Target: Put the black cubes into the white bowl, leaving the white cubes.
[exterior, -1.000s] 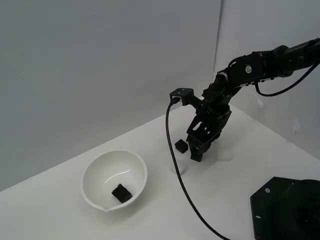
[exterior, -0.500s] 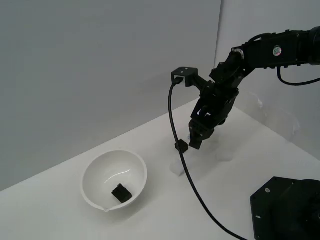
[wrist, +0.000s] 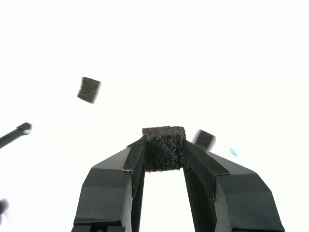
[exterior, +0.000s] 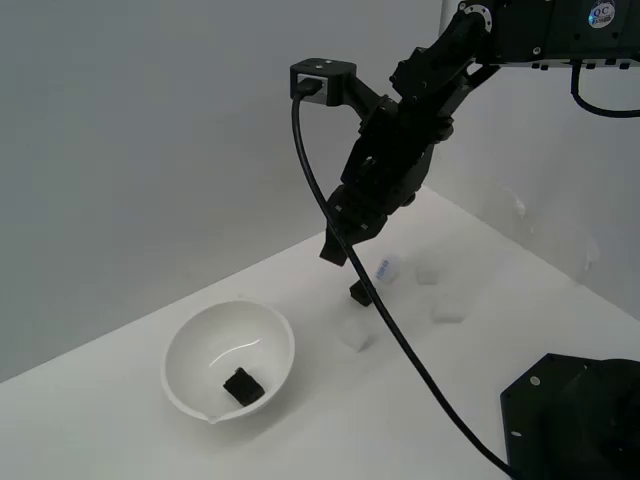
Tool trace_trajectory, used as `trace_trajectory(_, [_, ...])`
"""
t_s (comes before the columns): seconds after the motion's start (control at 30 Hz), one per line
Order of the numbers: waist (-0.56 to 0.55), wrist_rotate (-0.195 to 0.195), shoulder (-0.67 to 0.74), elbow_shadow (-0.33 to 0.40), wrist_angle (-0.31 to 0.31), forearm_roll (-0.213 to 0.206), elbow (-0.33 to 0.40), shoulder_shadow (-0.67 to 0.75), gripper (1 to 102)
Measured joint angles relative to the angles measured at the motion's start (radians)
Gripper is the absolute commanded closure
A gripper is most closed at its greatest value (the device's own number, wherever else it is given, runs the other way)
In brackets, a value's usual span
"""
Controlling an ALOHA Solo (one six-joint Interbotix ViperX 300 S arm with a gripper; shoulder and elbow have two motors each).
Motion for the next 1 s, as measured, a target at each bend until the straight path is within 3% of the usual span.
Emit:
trace_trajectory(0.2, [-0.084,0.0,-0.046,-0.037,-0.018,-0.075,-0.038,-0.046,85])
trace_trajectory(0.37, [-0.152,0.0,-0.109,-0.075,-0.051,-0.086,-0.075,-0.11,85])
trace_trajectory(0.7, [-0.221,0.0,-0.21,-0.121,-0.08,-0.152,-0.118,-0.21,85])
trace_trajectory(0.73, [-0.227,0.0,-0.216,-0.126,-0.08,-0.16,-0.123,-0.215,81])
trace_trajectory(0.77, [-0.23,0.0,-0.219,-0.129,-0.08,-0.166,-0.126,-0.218,71])
trace_trajectory(0.87, [-0.236,0.0,-0.219,-0.137,-0.081,-0.189,-0.13,-0.218,19])
trace_trajectory(0.9, [-0.241,-0.002,-0.219,-0.138,-0.081,-0.196,-0.132,-0.218,7])
trace_trajectory(1.0, [-0.253,0.0,-0.219,-0.138,-0.104,-0.206,-0.132,-0.218,3])
